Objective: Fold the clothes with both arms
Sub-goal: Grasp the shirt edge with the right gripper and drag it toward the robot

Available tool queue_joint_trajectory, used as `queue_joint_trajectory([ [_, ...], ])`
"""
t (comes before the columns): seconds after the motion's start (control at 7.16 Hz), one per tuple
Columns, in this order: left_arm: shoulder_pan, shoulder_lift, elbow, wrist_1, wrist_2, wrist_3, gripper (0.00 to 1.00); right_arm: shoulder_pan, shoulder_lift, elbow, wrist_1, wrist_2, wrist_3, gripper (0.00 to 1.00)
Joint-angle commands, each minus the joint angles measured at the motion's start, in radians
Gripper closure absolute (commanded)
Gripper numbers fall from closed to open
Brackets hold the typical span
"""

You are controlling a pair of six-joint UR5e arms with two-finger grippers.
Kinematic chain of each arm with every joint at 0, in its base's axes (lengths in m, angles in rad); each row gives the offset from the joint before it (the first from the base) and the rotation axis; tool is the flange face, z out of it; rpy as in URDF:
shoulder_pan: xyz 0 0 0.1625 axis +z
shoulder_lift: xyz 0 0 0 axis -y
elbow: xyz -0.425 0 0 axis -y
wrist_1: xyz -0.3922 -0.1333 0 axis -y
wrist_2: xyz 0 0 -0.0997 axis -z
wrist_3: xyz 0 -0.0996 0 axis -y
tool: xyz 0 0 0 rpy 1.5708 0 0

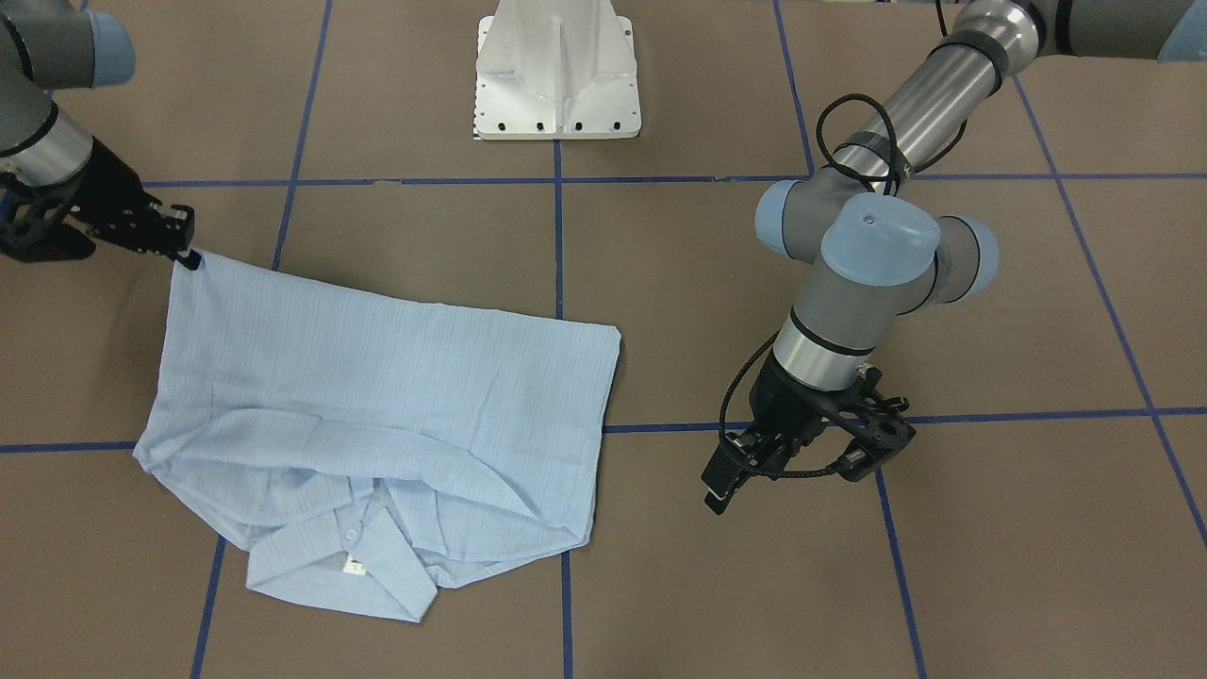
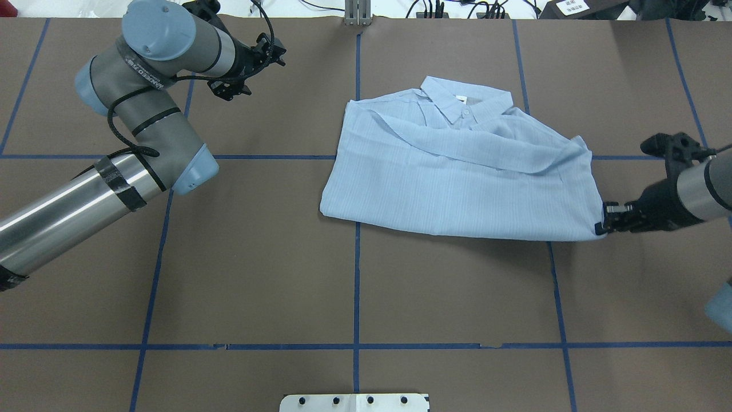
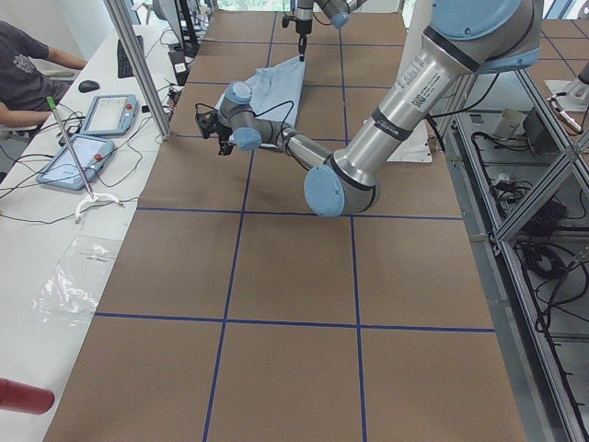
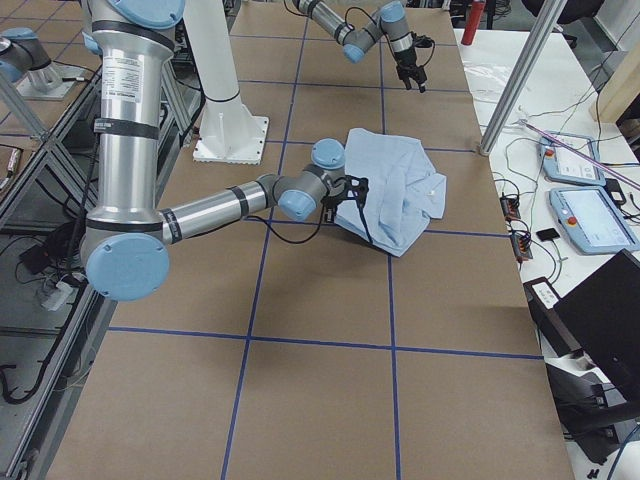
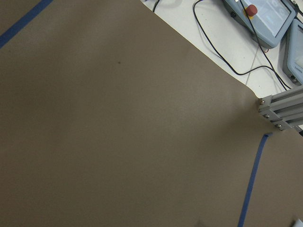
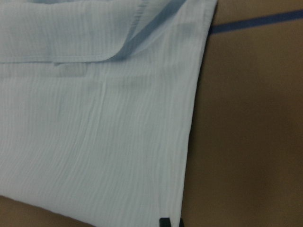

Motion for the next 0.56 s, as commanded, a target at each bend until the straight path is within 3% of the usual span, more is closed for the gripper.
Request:
queue_joint_trajectory([
  [0.0,0.006,0.042,-0.062,0.000,-0.003,-0.019,0.01,-0.228,-0.083,0.161,0.001,0.059,0.114,1.00],
  [0.14,0.012,0.045,-0.070,0.000,-0.004,-0.031,0.01,-0.447,-0.075,0.230,0.002,0.009,0.305,1.00],
  [0.42,0.023,0.049,-0.074,0.000,-0.004,-0.031,0.01,-0.796,-0.075,0.267,0.002,-0.282,0.430,1.00],
])
